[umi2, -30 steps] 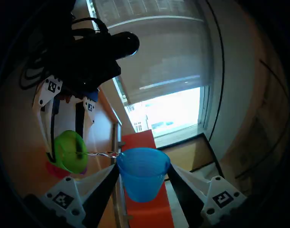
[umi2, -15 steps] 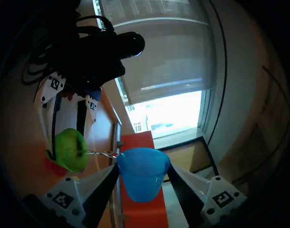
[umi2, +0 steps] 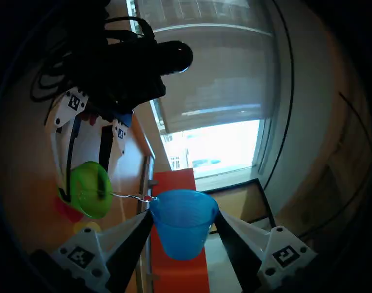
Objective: Pour water
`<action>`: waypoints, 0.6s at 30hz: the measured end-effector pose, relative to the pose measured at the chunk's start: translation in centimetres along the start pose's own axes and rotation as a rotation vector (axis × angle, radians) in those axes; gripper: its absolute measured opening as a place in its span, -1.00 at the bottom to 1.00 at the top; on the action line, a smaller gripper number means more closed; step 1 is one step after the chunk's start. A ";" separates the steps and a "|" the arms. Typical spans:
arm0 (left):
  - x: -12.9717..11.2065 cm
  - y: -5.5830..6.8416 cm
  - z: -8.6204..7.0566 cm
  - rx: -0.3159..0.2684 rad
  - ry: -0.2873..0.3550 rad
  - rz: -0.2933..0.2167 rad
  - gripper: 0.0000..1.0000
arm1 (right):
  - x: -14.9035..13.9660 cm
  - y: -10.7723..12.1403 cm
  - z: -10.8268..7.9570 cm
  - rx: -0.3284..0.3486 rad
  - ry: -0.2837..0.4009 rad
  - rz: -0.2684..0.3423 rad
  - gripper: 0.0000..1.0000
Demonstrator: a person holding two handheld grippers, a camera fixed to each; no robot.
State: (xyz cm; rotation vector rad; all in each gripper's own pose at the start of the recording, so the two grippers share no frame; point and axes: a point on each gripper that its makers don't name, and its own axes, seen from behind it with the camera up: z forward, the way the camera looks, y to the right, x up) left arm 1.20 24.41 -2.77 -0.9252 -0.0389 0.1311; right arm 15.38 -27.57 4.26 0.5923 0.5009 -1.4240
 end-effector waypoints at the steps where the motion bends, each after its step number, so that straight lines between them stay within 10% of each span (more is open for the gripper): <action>1: 0.0 0.0 0.0 0.000 0.000 0.000 0.72 | 0.0 0.0 0.0 0.000 0.001 -0.003 0.81; 18: 0.3 -0.1 0.1 0.002 0.005 -0.001 0.72 | 0.3 0.6 0.3 -0.014 0.004 -0.070 0.81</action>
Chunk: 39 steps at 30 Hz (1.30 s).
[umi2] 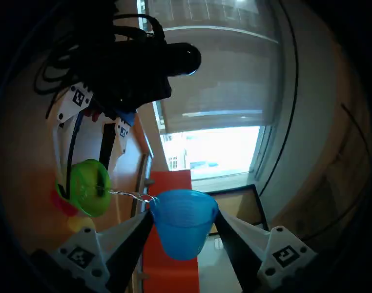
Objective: Pour water
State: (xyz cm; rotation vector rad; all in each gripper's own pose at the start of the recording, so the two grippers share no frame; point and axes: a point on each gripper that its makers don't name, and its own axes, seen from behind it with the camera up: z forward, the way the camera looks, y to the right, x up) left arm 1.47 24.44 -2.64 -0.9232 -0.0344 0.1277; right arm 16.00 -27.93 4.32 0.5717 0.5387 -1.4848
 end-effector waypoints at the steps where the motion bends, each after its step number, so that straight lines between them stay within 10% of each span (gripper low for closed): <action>1: 0.0 0.0 0.0 0.000 0.000 0.000 0.72 | 0.0 0.1 0.0 -0.001 0.000 -0.004 0.81; 39: 0.4 -0.6 0.0 0.011 0.010 0.002 0.72 | 0.3 1.4 0.2 -0.026 0.003 -0.156 0.81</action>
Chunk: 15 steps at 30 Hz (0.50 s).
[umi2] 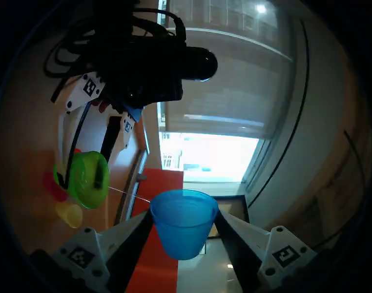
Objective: Pour water
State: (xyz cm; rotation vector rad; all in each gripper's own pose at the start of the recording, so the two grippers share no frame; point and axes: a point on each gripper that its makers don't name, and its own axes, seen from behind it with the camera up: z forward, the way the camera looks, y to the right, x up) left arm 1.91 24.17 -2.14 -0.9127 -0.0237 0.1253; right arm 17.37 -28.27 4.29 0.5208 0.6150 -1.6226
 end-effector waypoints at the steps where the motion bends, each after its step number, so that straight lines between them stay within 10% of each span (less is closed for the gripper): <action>1: 0.0 0.0 0.0 0.000 0.000 0.000 0.72 | 0.0 0.0 0.0 0.000 0.000 -0.002 0.81; 15: 0.1 -0.2 -0.1 0.005 0.002 -0.002 0.72 | 0.5 0.5 -0.1 -0.005 0.006 0.025 0.81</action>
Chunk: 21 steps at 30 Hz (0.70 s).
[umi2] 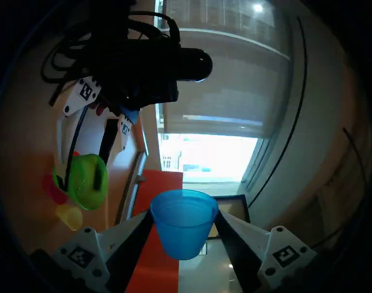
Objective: Pour water
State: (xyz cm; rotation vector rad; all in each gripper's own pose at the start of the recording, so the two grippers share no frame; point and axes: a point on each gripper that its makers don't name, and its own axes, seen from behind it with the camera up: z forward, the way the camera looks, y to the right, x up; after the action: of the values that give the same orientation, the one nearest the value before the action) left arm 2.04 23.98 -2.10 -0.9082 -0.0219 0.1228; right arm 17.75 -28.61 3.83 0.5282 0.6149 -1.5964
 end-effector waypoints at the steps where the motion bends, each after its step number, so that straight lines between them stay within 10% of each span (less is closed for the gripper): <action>1: 0.0 0.0 0.0 0.000 0.000 0.000 0.72 | 0.0 0.0 0.0 0.000 0.000 0.003 0.81; 11: 0.0 0.0 0.1 0.002 -0.001 0.000 0.72 | 0.2 -0.4 -0.5 0.011 0.005 0.099 0.81; 21: 0.2 -0.2 0.1 0.009 -0.002 0.002 0.72 | 0.8 -0.2 -1.2 0.019 0.015 0.371 0.81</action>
State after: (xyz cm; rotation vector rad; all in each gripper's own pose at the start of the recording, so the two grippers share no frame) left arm 2.21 23.97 -1.91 -0.8989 -0.0221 0.1253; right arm 17.46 -28.41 2.41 0.6289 0.4809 -1.2494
